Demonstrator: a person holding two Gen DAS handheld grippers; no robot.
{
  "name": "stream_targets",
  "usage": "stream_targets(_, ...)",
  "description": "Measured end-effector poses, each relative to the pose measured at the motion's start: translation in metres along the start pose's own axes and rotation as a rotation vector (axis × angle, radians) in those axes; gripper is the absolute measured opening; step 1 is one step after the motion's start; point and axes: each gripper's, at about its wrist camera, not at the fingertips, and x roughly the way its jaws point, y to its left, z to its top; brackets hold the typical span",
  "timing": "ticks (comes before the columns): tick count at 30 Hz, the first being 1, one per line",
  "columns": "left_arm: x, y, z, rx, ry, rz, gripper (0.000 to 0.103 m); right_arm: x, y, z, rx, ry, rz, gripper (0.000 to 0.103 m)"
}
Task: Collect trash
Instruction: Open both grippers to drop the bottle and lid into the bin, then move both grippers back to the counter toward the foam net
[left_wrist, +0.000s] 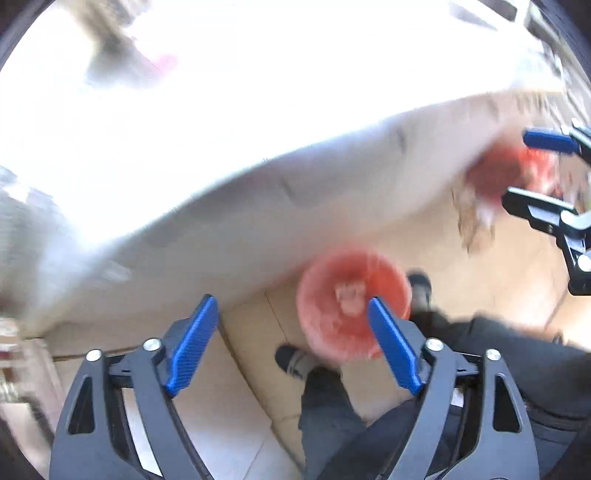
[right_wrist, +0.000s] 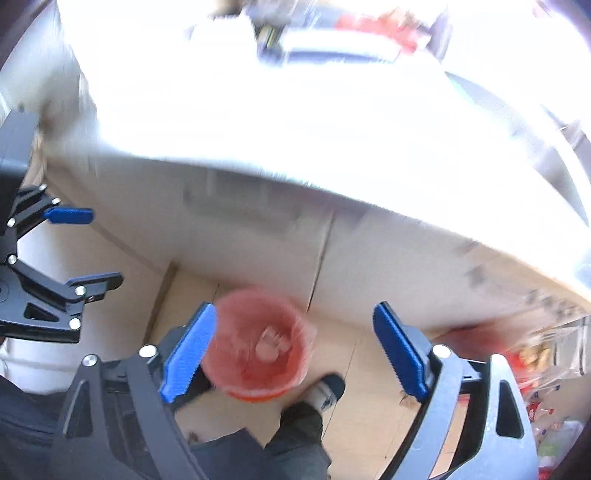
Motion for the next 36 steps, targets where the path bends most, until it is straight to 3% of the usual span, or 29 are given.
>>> stream_targets(4, -0.06, 0.022, 0.038, -0.095, -0.117, 0.03, 0.088, -0.048, -0.01, 0.045, 0.019, -0.121, -0.031, 0.092)
stream_targets(6, -0.082, 0.032, 0.058, -0.137, -0.174, 0.043, 0.097, -0.067, -0.013, 0.066, 0.028, -0.184, -0.046, 0.095)
stream_targets(8, -0.103, 0.039, 0.079, -0.177, -0.237, 0.058, 0.097, -0.082, -0.019, 0.084, 0.039, -0.245, -0.048, 0.097)
stream_targets(16, -0.114, 0.055, 0.154, -0.284, -0.35, 0.111, 0.097, -0.104, -0.038, 0.141, 0.064, -0.38, -0.077, 0.097)
stream_targets(22, -0.06, 0.063, 0.183, -0.349, -0.255, 0.096, 0.097, -0.098, -0.062, 0.15, 0.112, -0.377, -0.093, 0.097)
stream_targets(28, -0.02, 0.059, 0.185, -0.372, -0.17, 0.106, 0.097, -0.064, -0.074, 0.153, 0.125, -0.322, -0.087, 0.097)
stream_targets(36, 0.017, 0.062, 0.192, -0.398, -0.097, 0.082, 0.095, -0.02, -0.074, 0.189, 0.099, -0.288, -0.051, 0.097)
